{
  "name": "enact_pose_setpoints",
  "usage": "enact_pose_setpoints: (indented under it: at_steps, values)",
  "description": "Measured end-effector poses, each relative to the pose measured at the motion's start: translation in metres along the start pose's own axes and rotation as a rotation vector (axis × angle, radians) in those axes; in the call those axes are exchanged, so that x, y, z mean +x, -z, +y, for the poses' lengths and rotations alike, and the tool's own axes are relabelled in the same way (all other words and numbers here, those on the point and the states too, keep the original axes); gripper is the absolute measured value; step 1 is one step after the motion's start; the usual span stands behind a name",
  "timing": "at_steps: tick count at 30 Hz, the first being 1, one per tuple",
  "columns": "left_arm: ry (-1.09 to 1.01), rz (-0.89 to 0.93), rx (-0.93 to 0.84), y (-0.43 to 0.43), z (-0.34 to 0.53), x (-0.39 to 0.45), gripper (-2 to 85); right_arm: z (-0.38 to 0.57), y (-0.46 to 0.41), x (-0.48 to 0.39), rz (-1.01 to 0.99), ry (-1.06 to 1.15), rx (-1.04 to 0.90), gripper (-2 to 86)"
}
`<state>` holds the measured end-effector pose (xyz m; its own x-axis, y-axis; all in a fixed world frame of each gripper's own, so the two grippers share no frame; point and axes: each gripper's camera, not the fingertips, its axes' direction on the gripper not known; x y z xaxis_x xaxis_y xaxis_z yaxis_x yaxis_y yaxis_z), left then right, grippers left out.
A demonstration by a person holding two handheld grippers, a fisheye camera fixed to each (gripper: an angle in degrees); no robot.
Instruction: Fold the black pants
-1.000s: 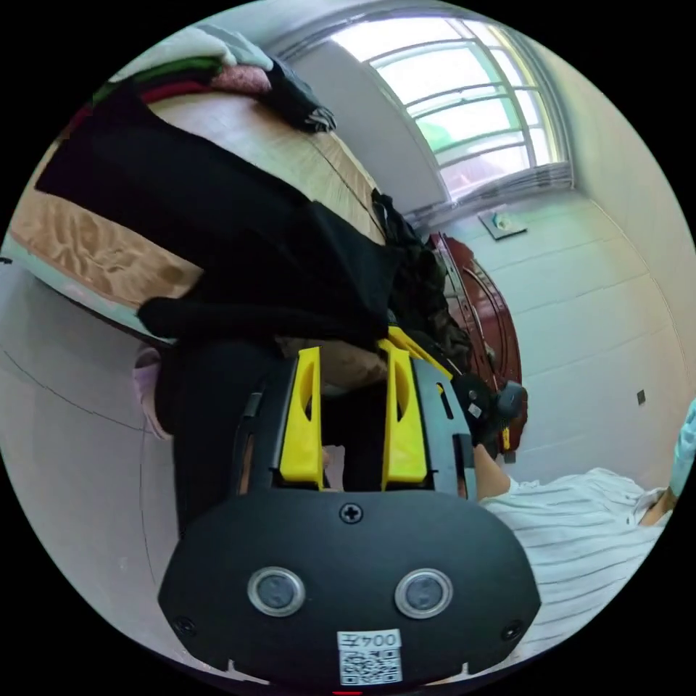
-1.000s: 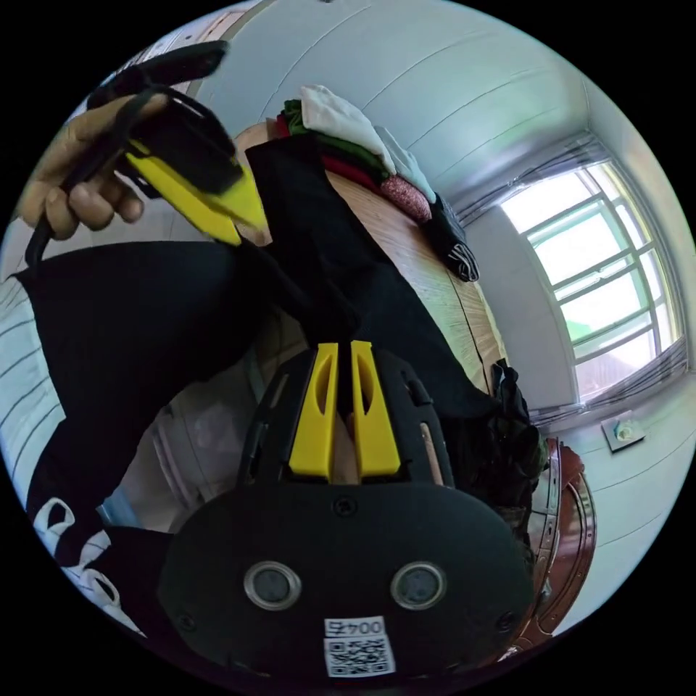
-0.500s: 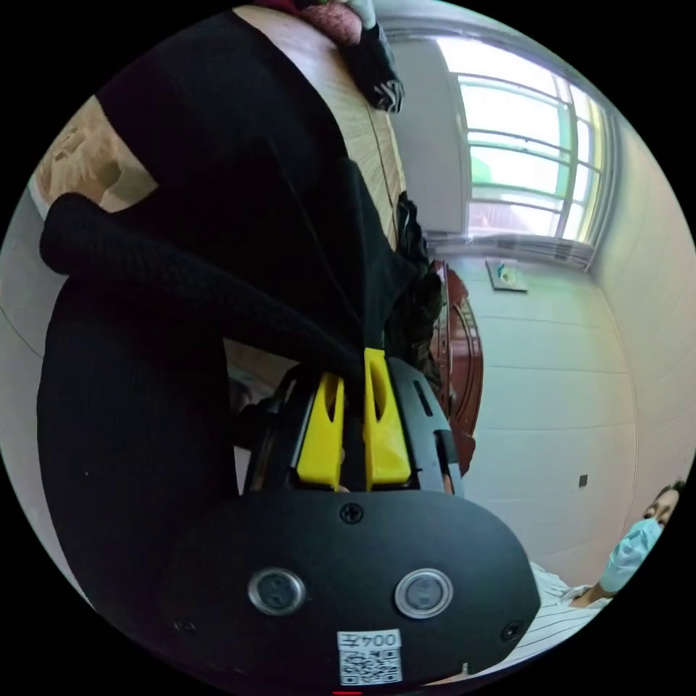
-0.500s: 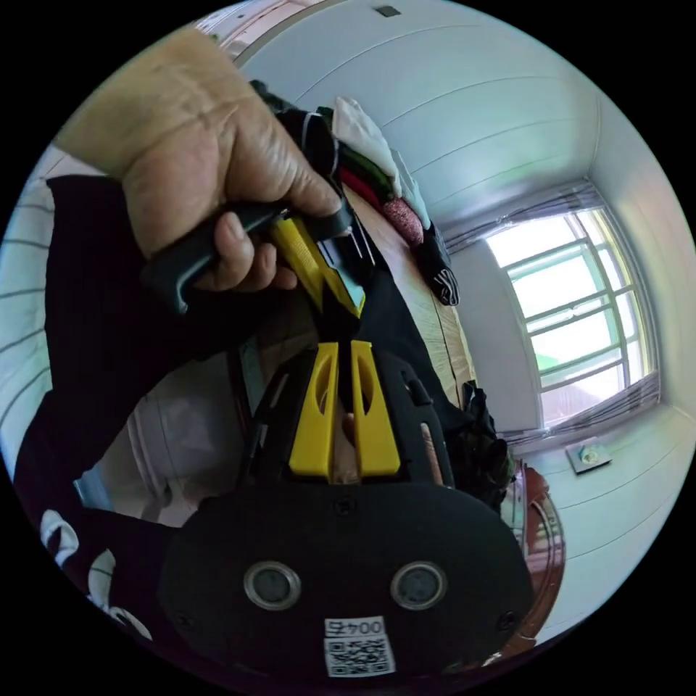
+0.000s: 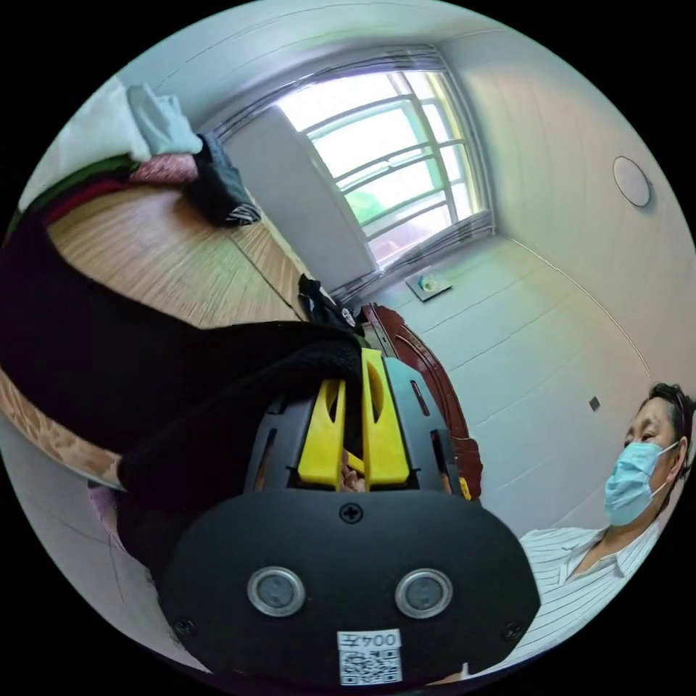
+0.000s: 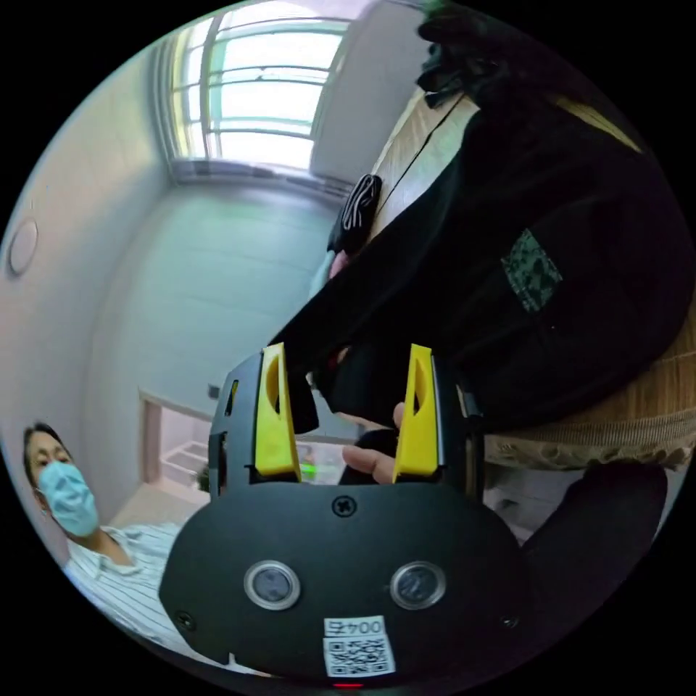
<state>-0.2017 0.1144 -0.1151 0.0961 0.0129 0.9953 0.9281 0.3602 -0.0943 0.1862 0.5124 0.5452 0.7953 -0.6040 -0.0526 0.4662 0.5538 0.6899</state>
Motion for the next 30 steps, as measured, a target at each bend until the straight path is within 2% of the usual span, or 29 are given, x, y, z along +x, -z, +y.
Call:
enact_pose_setpoints:
  at_steps: [3, 15, 20, 25, 30]
  values:
    - [-0.064, 0.03, -0.027, 0.004, 0.004, 0.03, 6.1, -0.042, 0.033, 0.071, -0.07, -0.094, 0.042, 20.9]
    - [-0.256, 0.122, -0.13, 0.01, 0.008, 0.139, 6.2, -0.202, 0.059, 0.279, -0.01, -0.261, 0.031, 18.3]
    - [-0.251, 0.097, -0.142, 0.011, 0.0, 0.152, 6.3, -0.253, 0.065, 0.362, 0.006, -0.364, 0.054, 9.1]
    - [-0.23, 0.05, -0.145, 0.008, -0.025, 0.151, 6.4, -0.289, 0.09, 0.416, 0.041, -0.452, 0.133, 3.8]
    - [-0.15, 0.035, -0.15, -0.005, -0.074, 0.125, 6.4, -0.339, 0.098, 0.387, 0.136, -0.314, 0.092, 2.5]
